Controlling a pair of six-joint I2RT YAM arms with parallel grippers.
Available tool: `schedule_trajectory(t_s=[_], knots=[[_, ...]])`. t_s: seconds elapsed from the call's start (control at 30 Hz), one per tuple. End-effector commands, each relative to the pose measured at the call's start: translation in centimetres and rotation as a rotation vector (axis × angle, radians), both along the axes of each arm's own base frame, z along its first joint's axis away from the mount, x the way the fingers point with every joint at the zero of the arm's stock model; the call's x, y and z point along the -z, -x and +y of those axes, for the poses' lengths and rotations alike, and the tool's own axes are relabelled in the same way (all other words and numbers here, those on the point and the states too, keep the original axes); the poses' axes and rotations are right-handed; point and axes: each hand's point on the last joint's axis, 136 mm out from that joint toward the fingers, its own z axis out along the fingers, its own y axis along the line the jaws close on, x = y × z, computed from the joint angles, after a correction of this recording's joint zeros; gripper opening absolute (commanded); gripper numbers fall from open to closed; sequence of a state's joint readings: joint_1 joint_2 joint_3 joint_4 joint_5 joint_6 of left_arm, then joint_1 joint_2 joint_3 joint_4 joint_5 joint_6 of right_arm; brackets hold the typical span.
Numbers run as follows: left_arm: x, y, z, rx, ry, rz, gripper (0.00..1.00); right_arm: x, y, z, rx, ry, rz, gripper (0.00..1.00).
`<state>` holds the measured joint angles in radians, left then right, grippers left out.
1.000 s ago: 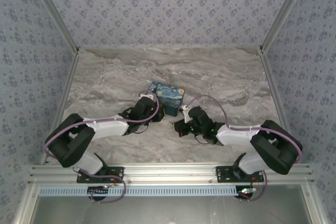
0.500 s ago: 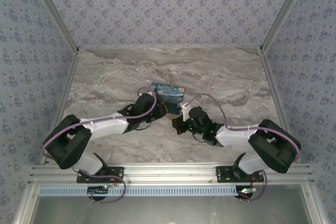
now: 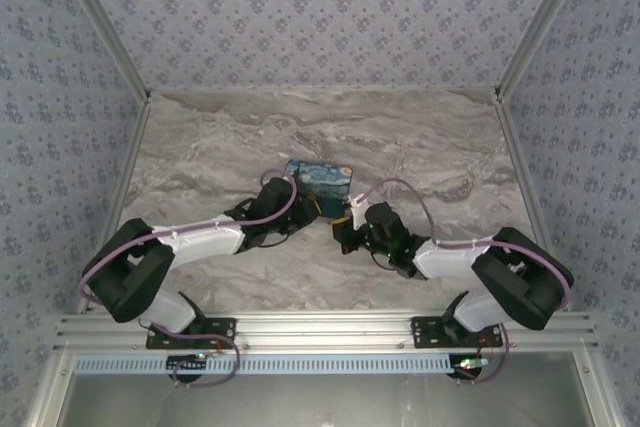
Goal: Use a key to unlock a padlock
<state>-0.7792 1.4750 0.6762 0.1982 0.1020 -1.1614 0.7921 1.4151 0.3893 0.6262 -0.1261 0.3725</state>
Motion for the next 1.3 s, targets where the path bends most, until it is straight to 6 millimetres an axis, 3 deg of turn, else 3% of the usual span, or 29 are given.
schedule_trajectory(t_s=[0.0, 0.53, 1.27], knots=[[-3.5, -0.7, -1.7, 0.002, 0.105, -0.038, 0.16, -0.1, -0.5, -0.2, 0.001, 0.013, -0.04, 0.0], [-4.1, -0.9, -2.3, 0.007, 0.137, -0.034, 0.16, 0.1, -0.5, 0.3, -0.033, -0.017, -0.025, 0.0], [-3.9, -0.9, -2.4, 0.008, 0.144, -0.027, 0.16, -1.0, -1.0, 0.4, -0.028, -0.077, -0.038, 0.0]])
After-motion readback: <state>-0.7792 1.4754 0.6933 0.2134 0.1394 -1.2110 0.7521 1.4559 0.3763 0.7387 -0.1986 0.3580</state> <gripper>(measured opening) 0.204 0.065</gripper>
